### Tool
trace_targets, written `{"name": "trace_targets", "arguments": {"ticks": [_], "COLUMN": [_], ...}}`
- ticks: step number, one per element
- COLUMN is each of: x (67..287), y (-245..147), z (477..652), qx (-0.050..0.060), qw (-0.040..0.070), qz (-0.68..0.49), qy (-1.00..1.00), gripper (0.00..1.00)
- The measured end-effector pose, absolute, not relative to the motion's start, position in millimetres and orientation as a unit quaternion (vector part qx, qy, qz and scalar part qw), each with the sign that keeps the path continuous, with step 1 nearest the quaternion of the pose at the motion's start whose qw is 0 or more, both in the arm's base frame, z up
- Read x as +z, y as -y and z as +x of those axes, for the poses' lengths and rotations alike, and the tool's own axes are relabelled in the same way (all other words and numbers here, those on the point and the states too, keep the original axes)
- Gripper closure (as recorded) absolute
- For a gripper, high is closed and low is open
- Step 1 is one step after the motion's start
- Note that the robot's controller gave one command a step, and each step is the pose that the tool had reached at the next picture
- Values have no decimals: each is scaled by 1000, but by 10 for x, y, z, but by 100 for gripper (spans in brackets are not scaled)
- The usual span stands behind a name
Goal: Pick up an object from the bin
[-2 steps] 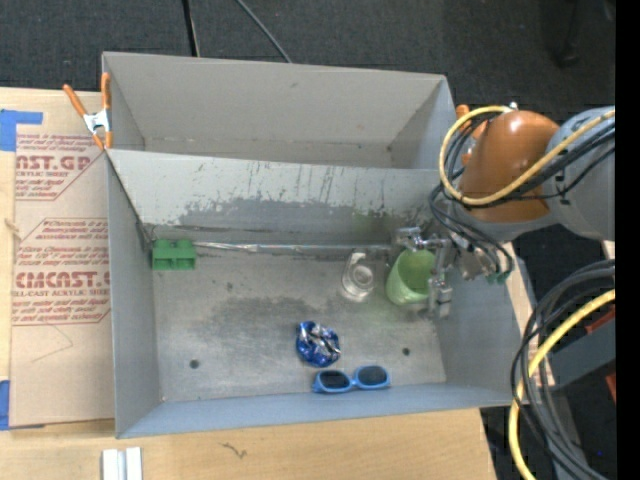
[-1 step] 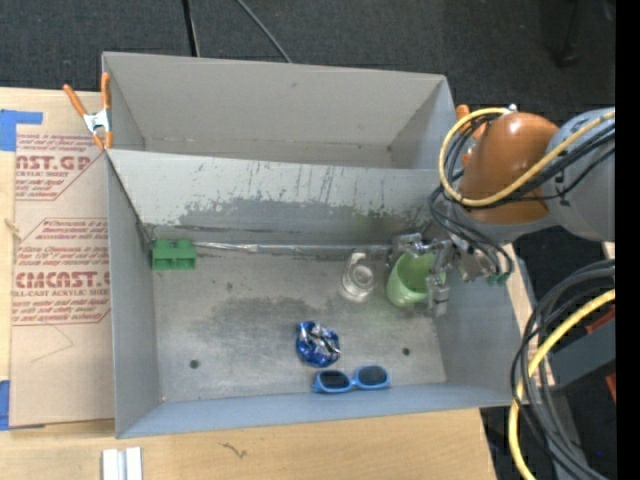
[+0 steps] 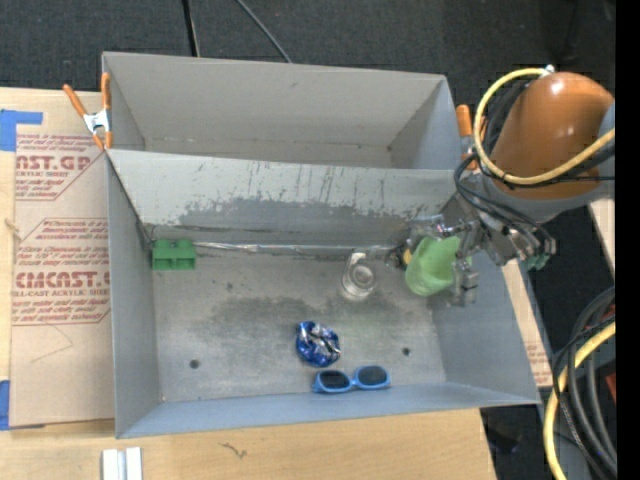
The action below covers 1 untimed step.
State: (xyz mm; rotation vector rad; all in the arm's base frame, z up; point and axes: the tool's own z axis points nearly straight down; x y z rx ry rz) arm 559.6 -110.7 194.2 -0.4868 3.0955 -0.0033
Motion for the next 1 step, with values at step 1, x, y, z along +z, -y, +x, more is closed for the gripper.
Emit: {"name": "trace_targets", "arguments": {"ticks": [1], "x": [2900], "y": [1234], "z": [5404], "qx": [-1], "qw": [3], "qz": [-311], "qy": [-951], "gripper": [100]}}
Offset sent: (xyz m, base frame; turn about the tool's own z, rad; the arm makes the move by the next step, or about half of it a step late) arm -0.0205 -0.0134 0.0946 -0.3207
